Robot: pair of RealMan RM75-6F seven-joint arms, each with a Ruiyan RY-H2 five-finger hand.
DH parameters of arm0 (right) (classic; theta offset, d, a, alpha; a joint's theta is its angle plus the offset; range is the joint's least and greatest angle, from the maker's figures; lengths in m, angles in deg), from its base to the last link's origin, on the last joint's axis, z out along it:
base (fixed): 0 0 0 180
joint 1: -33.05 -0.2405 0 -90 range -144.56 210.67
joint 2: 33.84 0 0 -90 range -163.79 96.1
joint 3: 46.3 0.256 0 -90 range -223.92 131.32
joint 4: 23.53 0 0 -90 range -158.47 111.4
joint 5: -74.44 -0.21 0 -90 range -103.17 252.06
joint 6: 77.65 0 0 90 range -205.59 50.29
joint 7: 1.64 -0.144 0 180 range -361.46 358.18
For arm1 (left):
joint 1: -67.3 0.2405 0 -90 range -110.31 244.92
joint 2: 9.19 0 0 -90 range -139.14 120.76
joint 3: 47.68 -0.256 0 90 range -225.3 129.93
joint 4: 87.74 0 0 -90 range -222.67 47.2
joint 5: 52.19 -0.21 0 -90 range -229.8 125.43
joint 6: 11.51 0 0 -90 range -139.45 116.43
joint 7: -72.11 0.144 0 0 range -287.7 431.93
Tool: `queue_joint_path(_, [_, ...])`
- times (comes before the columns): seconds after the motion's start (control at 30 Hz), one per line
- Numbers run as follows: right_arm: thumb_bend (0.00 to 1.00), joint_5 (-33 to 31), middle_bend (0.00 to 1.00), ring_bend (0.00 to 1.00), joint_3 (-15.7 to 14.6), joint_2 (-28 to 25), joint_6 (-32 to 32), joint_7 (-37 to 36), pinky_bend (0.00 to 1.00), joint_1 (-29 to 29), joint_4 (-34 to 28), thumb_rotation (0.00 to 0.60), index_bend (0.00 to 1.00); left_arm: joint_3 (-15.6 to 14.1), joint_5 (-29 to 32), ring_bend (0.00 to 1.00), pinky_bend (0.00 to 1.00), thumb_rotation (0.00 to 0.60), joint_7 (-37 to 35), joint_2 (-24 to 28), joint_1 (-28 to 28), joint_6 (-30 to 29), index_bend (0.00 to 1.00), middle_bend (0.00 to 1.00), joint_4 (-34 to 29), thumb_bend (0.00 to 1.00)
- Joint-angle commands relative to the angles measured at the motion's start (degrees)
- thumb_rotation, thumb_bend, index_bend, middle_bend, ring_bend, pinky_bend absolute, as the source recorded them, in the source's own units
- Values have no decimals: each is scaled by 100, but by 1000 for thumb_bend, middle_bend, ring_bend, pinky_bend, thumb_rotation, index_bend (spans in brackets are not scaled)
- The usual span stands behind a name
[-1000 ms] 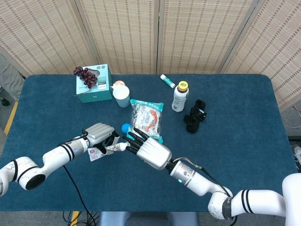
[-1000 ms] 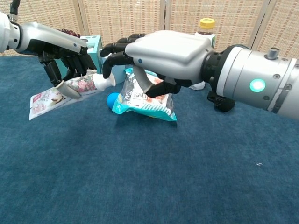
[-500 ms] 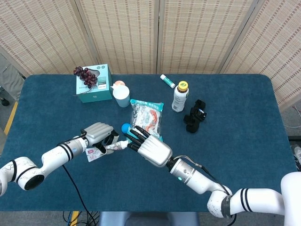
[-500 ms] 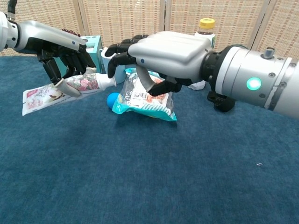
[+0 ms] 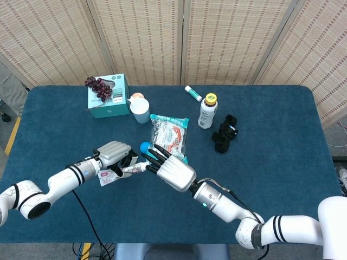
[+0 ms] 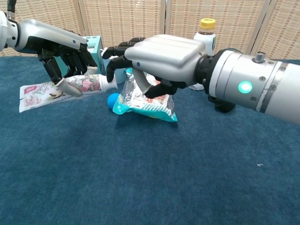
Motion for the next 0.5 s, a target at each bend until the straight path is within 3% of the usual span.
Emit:
queue_joint_path(0.03, [920, -46, 63, 0, -5, -21, -15, 33, 0, 0, 10, 598, 260, 5, -50, 583, 557, 600, -71, 28, 30, -34, 642, 713, -11, 481])
queue_joint_path(0.5, [921, -233, 58, 0, -9, -48, -28, 95, 0, -56, 81, 596, 260, -16, -380, 591, 555, 600, -445, 92, 91, -140, 652, 724, -3, 488])
